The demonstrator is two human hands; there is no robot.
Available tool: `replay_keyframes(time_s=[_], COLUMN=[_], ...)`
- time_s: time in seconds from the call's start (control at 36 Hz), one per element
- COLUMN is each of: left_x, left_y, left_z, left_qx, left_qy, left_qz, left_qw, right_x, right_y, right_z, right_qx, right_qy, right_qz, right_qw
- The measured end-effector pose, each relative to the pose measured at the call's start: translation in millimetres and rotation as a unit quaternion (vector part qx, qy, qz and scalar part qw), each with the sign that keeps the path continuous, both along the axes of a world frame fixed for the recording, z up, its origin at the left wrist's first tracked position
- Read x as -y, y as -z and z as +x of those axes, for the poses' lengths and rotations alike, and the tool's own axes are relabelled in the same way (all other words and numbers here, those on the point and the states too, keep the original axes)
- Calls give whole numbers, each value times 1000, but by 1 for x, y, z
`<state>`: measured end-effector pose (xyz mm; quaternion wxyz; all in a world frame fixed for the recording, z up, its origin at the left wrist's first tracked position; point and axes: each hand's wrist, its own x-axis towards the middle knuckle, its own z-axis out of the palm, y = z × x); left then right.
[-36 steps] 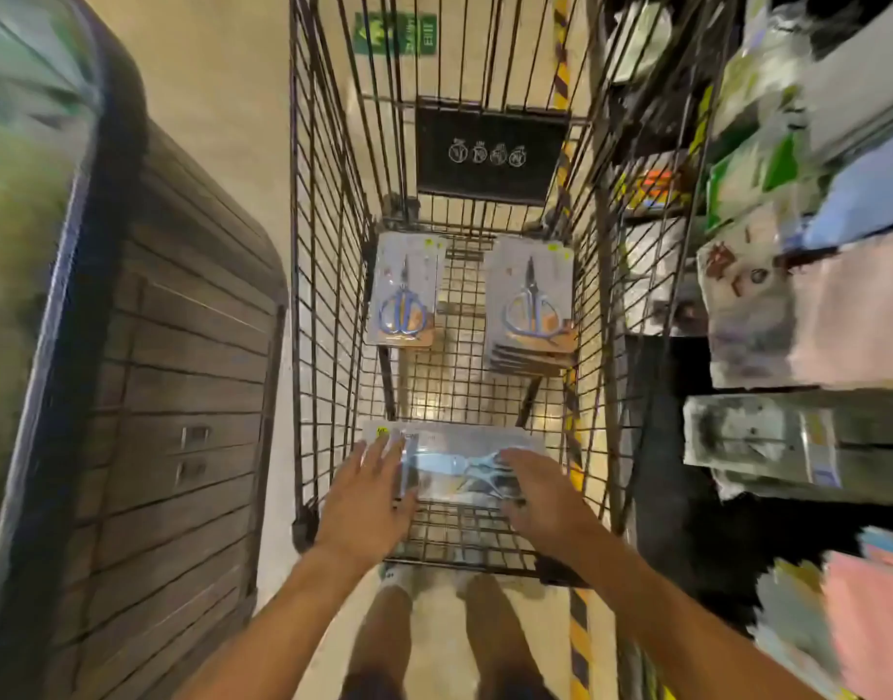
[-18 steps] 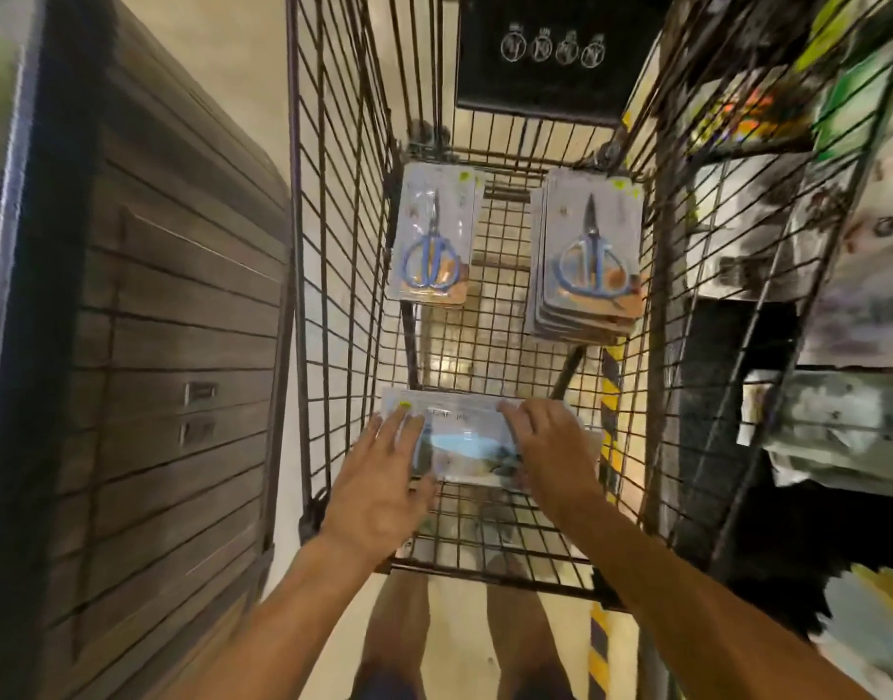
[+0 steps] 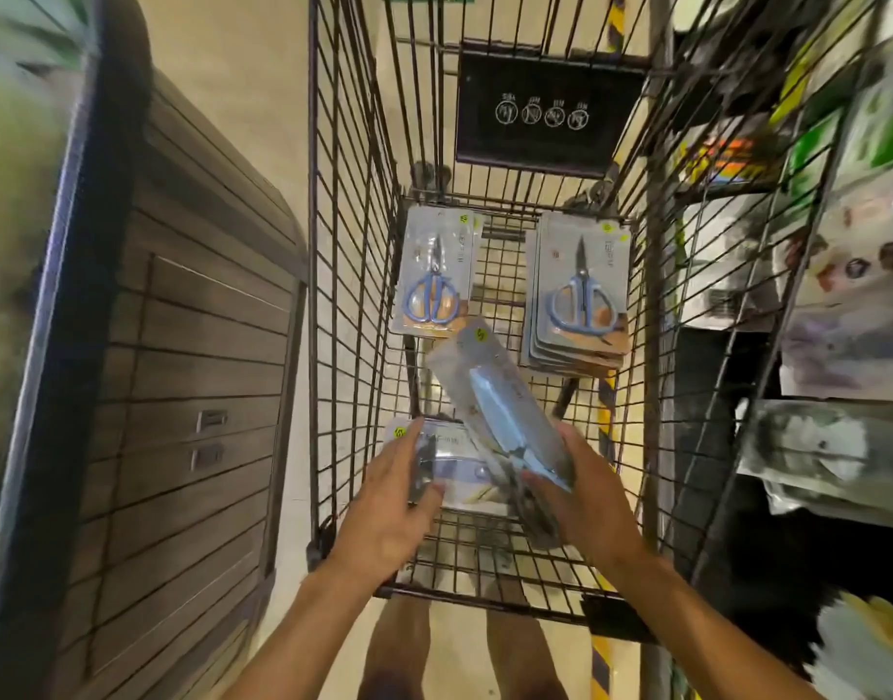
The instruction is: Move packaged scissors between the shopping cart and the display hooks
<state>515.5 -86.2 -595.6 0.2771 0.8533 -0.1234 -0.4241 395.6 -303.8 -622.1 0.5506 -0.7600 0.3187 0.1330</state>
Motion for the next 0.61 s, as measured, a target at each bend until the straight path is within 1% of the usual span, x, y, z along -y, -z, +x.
replay_keyframes(time_s=[0.08,0.14,0.19,0.31,0.39,0.44,0.53,0.61], left_x=[18,29,38,44,40,34,25,21], left_y=[-5,-6,-7,-8,-11,-14,-18,-25], left_z=[1,-1,-3,-2,4,8,12,16], left_qx=[-57,-95,-121,-107,-76,-47,-5,12], left_qy=[-105,-171,-211,-289,-317,-304,-299,-311], left_qz=[-76,-119,-154,-202,-214,-207,-200,-183], left_qw=[990,973,958,929,921,929,933,932], right_x=[-4,-12,-22,-43,-55,-57,-48,-30], right_y=[-2,-10,-17,-26,-24,-20,-5,20], right_z=[3,9,14,23,25,25,21,12], right_qx=[22,44,63,78,75,64,17,-42], right_qy=[53,72,82,101,93,69,10,-9], right_qz=[53,90,122,177,198,198,128,58], right_qw=[997,992,987,976,973,976,992,997])
